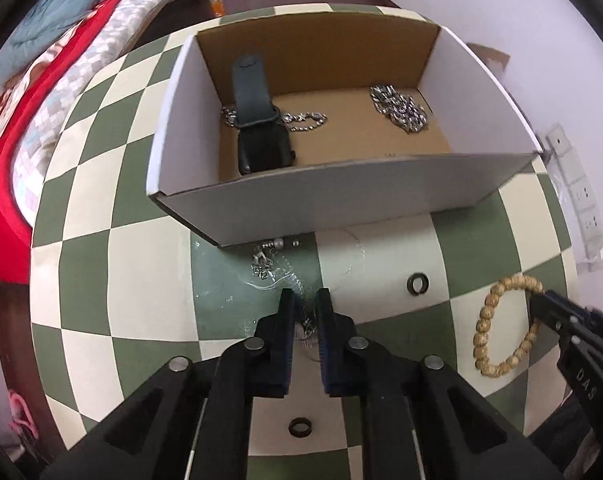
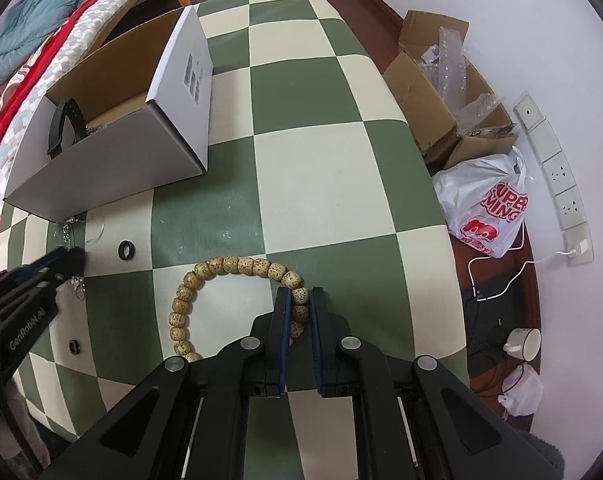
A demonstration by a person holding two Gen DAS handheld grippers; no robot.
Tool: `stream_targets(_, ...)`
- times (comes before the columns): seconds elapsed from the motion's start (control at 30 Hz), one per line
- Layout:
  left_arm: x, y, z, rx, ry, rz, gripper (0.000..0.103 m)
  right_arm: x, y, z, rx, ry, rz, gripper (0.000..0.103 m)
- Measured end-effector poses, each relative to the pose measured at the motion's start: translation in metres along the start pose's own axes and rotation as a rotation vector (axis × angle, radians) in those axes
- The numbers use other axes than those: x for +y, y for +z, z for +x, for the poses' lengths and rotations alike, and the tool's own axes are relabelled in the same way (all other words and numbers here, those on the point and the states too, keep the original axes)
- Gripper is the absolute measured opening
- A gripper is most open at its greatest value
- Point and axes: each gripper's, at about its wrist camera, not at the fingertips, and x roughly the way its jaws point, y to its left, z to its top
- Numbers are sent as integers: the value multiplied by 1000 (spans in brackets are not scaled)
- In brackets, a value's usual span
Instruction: Organize jewelry
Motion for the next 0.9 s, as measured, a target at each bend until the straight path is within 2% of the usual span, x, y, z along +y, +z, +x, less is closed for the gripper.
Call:
stream_targets(0.03,1,-2,-1,4,-3,0,0,-1,0,0,1,2,2,10)
stream_targets(0.23,33,-23,-13,15,-16,-58,0,-7,0,3,6,26,23,10)
stream_targets(0.4,66,-33,-40,-13,-26,-133,0,-12,-5,0,2,68,51,10)
stream_targets(0.53,84,-30,-62,-48,-36,-154,0,-11,-8,-11,-20,103,63,10)
stream_targets(0.67,98,-18,-55,-42,-164,-224,5,-8,-8,-17,-26,116,64,10)
stream_targets(0.73,90,-4,-38,-7,-182,-247,7,-8,-8,-15,-18,120,73,10)
stream_targets(0.8,82,5,-21,35,-190,-252,31,-8,-8,-13,-13,117,74,10)
stream_targets(0.83,78,9,-17,43,-186,-251,62,-9,-7,-12,-12,113,74,10)
stream_targets(0.87,73,13,-12,47,-176,-249,71,-9,-7,-11,-10,113,75,10)
stream_targets(0.9,69,18,-8,47,-168,-241,71,-10,-6,-10,-9,113,77,10)
